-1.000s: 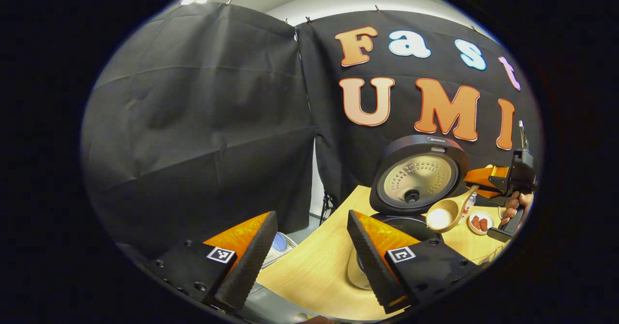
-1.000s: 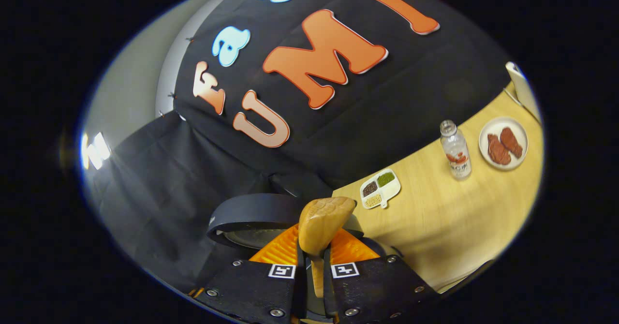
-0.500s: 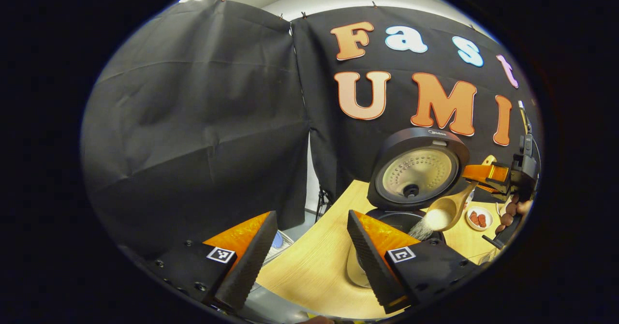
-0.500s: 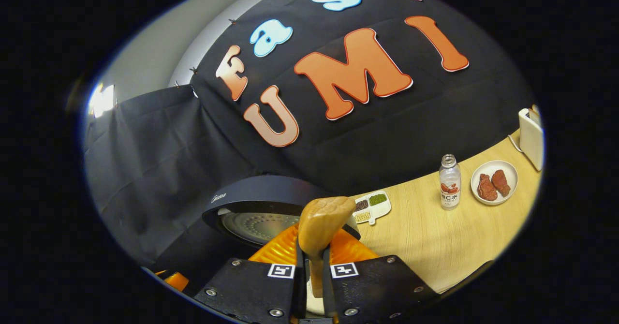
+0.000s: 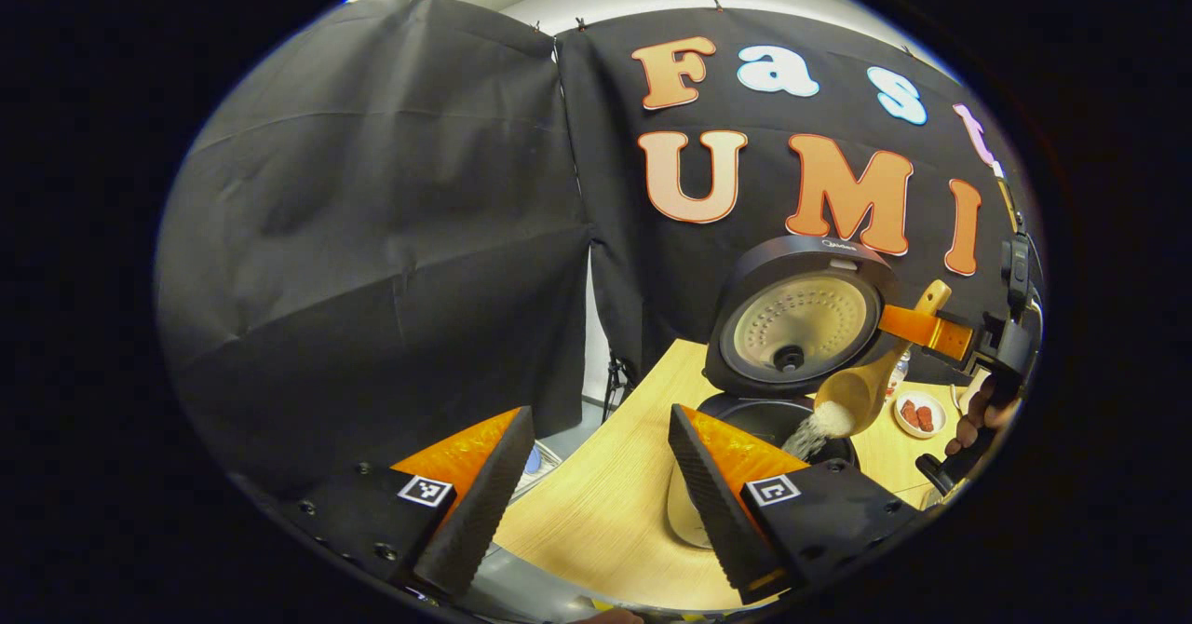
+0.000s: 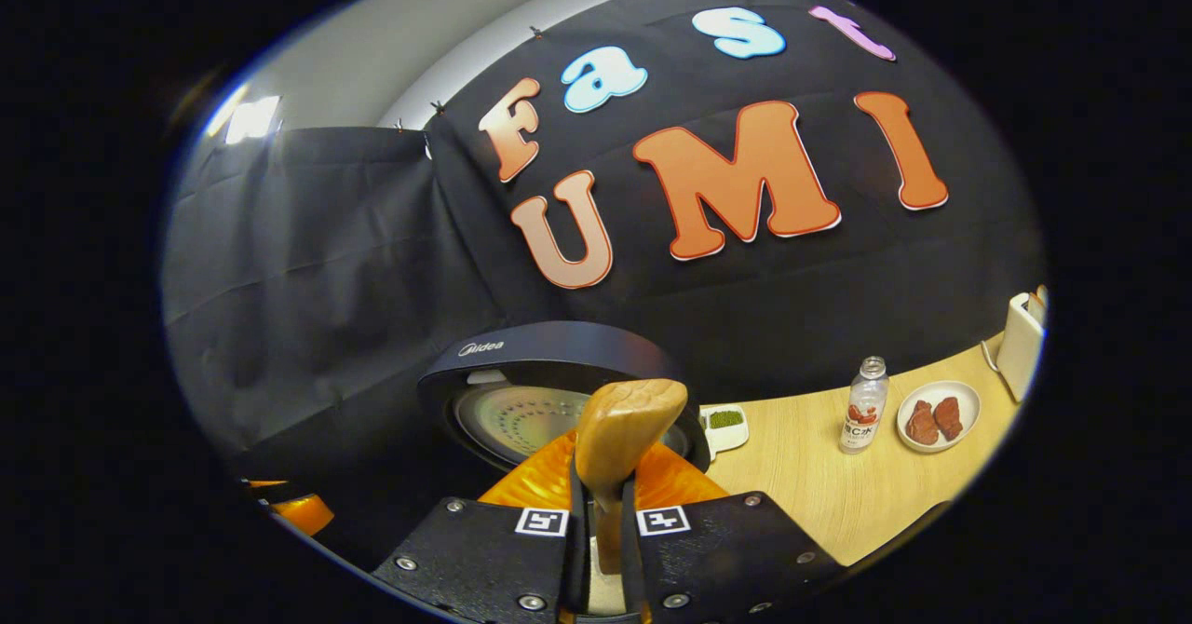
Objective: Close the left gripper, press the button to open the rice cooker; take a wooden spoon from the chopstick holder with the right hand, scoop a spoonful of rice and pour it into the rice cooker, then put the wooden spoon back into the chopstick holder.
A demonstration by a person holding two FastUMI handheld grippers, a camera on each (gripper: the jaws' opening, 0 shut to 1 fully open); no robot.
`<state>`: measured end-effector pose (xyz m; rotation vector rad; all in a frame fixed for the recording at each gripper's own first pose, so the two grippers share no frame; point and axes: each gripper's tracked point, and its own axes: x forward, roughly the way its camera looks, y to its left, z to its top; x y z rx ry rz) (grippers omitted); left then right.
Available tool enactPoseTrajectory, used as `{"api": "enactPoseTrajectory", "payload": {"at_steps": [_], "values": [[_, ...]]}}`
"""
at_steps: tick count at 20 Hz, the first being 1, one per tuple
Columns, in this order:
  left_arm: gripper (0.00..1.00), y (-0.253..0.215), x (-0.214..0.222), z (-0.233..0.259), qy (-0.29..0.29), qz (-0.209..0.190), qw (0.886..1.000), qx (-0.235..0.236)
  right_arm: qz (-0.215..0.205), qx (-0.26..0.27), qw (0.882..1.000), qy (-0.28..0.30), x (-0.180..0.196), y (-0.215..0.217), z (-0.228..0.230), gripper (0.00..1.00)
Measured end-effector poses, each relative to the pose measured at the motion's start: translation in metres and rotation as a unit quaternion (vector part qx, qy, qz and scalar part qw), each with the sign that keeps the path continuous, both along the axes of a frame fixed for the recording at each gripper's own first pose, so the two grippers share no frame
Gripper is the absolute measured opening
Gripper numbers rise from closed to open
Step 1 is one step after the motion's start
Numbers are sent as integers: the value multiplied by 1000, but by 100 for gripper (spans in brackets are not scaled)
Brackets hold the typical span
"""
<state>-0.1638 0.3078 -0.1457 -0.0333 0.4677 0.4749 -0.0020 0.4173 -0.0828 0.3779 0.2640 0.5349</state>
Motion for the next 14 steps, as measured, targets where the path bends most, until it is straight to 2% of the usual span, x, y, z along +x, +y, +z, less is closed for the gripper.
{"api": "enactPoseTrajectory", "payload": {"at_steps": [3,5,11,14], "values": [[96,5,-3,-3,3,5,1000,-4,11,-28,998,-47,-6,12,8,13],[99,4,-4,-7,5,7,1000,-9,23,-53,995,-81,-13,20,11,12],[97,1,-6,-10,8,5,1000,-12,60,-115,974,-187,-35,38,30,13],[99,-1,-5,-12,10,6,1000,-14,68,-111,974,-187,-34,37,27,10]]}}
